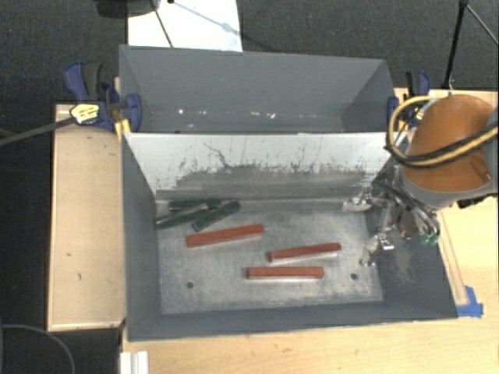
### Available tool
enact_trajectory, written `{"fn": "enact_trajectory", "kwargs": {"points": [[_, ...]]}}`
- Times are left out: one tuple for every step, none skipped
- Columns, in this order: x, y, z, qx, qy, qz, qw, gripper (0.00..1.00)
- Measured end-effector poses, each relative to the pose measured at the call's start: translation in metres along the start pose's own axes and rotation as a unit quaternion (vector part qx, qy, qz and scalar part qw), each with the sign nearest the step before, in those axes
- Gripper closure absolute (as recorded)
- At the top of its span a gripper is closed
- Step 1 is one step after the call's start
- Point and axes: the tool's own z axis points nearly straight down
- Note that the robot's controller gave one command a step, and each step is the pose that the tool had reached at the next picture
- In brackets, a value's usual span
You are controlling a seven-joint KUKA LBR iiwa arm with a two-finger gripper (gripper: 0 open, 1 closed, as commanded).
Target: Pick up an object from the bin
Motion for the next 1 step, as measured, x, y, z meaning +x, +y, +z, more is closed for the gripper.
{"fn": "enact_trajectory", "kwargs": {"points": [[-0.0386, 0.0286, 0.087, 0.0, -0.0044, -0.052, 0.9986, 1.0]]}}
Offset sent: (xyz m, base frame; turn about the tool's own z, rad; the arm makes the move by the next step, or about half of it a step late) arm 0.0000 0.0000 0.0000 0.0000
